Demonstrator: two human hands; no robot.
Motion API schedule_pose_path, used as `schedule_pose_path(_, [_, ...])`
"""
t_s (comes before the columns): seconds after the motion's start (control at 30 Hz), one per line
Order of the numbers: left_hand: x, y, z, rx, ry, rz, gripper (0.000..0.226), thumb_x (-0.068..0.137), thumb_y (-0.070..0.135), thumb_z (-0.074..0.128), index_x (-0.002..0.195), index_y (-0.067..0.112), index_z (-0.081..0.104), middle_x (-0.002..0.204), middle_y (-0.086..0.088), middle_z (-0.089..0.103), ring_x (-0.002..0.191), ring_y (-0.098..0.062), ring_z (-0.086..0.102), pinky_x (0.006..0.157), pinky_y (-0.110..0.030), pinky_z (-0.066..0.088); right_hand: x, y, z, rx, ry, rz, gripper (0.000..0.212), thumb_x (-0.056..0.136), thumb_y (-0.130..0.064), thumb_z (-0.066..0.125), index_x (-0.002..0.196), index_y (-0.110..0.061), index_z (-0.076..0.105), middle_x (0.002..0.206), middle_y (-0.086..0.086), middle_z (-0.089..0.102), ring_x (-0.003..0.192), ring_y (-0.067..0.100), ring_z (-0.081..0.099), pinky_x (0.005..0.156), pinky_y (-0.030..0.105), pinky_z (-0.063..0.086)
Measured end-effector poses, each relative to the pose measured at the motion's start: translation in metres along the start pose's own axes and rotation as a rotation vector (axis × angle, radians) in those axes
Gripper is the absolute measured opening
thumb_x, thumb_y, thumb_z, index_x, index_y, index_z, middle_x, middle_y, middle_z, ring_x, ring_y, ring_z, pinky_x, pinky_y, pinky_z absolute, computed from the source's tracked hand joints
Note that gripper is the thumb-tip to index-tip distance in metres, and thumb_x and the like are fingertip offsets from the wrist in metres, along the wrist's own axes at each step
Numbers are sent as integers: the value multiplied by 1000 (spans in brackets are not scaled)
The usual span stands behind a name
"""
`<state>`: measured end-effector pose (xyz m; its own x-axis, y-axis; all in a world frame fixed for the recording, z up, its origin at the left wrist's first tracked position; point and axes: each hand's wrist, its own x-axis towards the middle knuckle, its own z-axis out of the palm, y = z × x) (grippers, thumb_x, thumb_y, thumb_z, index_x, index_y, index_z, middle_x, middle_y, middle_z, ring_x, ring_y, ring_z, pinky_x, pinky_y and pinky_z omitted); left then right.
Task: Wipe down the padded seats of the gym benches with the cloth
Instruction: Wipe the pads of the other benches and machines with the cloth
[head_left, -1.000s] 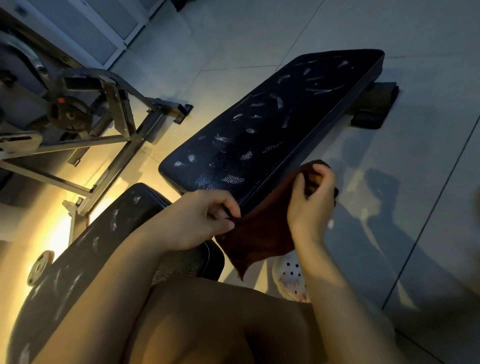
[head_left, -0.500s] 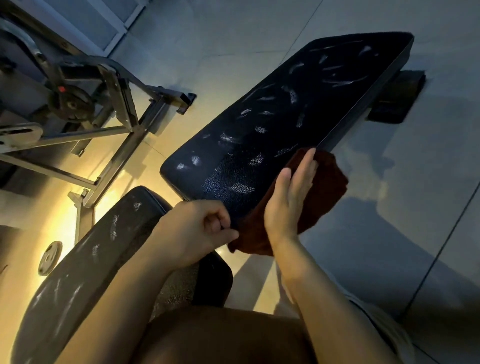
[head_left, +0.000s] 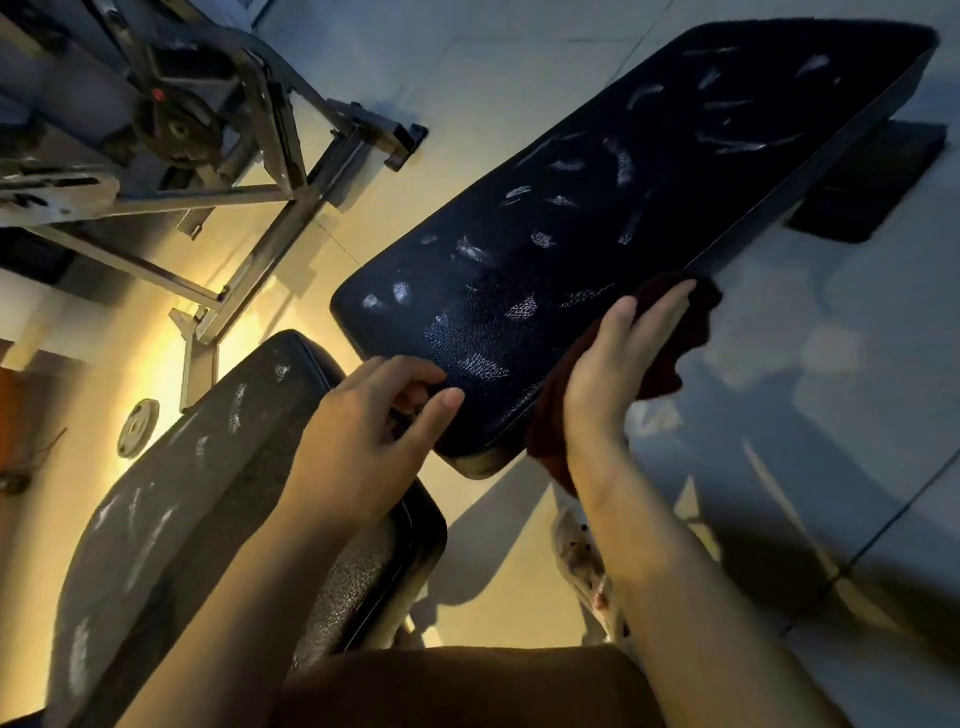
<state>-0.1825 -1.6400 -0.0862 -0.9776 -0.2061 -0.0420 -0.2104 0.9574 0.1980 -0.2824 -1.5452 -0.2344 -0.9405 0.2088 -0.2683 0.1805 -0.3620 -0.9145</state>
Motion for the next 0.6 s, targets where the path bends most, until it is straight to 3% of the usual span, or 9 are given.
schedule_pose_path(0.07, [5, 11, 0, 20, -17, 22, 51, 85, 66, 33, 110, 31, 61, 98, 14, 57, 88, 0, 56, 75, -21, 48, -50, 10, 8, -12, -73, -28, 68, 101, -50, 22, 156, -22, -6, 163, -1, -6, 149, 7, -5, 123, 35, 2])
schedule_pose_path(0.13, [10, 22, 1, 7, -1, 52, 46, 87, 62, 33, 108, 33, 60, 98, 16, 57, 92, 2, 56, 74, -20, 47, -75, 17, 14, 54, -81, -90, 68, 102, -50, 24, 155, -14, 1, 162, -6, 0, 149, 3, -1, 122, 28, 8])
schedule_pose_path(0.2, [15, 31, 2, -16, 33, 73, 46, 91, 58, 32, 108, 29, 62, 97, 13, 60, 93, 2, 56, 71, -20, 45, -68, 20, 18, 55, -59, -172, 62, 104, -41, 25, 152, -6, 5, 160, -3, 3, 150, 6, 1, 122, 27, 9])
schedule_pose_path(0.3, [23, 42, 7, 4, 12, 108, 47, 95, 53, 31, 109, 23, 64, 98, 8, 61, 88, -2, 56, 71, -26, 49, -27, 11, 12, 42, -48, -80, 64, 101, -46, 25, 154, -19, 0, 163, -1, -1, 149, 7, -3, 121, 24, 4])
schedule_pose_path(0.43, [33, 44, 13, 29, -20, 124, 44, 95, 50, 33, 110, 22, 64, 98, 11, 59, 88, -4, 55, 72, -30, 51, 42, -1, -8, -40, -10, -60, 64, 101, -42, 21, 156, -19, -3, 164, 6, -6, 150, 14, -7, 123, 43, -2])
schedule_pose_path(0.6, [42, 43, 16, 23, -16, 152, 41, 96, 46, 34, 110, 23, 64, 95, 20, 53, 90, 2, 53, 70, -16, 40, 73, -1, -18, -45, -5, -66, 67, 100, -45, 21, 156, -19, -5, 164, 6, -8, 150, 16, -7, 123, 44, 1])
